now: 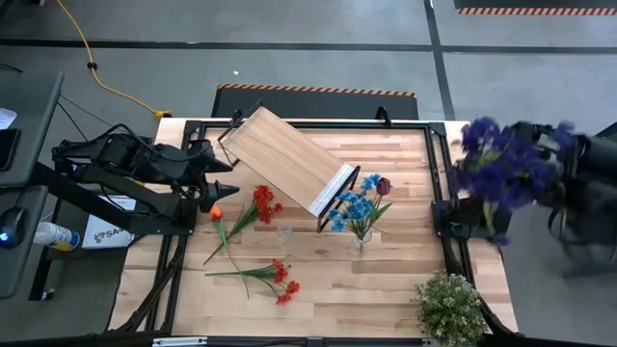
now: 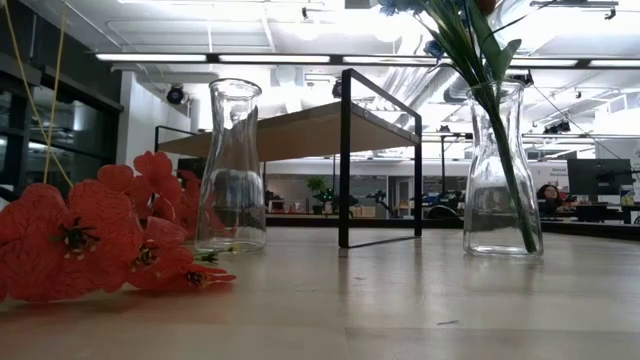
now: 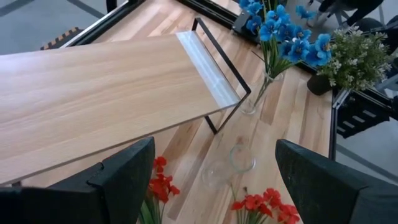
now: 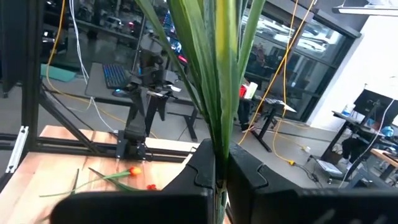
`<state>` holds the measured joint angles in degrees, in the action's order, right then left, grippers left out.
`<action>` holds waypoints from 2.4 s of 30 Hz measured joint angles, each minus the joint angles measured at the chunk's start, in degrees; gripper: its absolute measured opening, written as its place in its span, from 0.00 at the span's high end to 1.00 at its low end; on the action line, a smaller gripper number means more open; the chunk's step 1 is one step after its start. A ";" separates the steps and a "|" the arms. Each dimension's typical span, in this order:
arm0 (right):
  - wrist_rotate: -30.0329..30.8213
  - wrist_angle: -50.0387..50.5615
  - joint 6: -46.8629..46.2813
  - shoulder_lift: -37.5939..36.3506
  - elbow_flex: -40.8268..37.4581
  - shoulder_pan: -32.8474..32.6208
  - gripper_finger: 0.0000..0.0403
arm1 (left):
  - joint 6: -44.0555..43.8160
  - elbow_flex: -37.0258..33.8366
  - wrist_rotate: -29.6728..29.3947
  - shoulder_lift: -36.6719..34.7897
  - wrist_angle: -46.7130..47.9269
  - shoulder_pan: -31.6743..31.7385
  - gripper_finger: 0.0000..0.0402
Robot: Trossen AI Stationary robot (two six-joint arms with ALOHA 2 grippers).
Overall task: Pick and place flowers into a vace then onto a shelf
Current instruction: Put the violet flowers into the right transparent vase
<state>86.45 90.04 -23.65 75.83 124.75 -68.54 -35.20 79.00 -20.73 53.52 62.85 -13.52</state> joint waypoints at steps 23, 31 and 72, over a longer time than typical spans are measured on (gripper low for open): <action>1.47 -9.37 -10.94 -34.01 -40.58 -0.21 0.98 | -3.20 0.00 -2.77 0.00 -3.45 -0.02 0.09; 0.28 -21.13 -12.47 -37.65 -54.57 -0.21 0.98 | -4.09 0.00 -4.45 -0.01 -3.42 -0.02 0.09; 3.56 -98.01 -7.40 -11.47 -82.92 5.71 0.99 | -4.32 0.00 -4.31 -0.01 -3.36 -0.01 0.09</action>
<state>90.02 -7.97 -31.05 64.36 41.82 -62.83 -39.52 79.00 -25.04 53.51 59.48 -13.53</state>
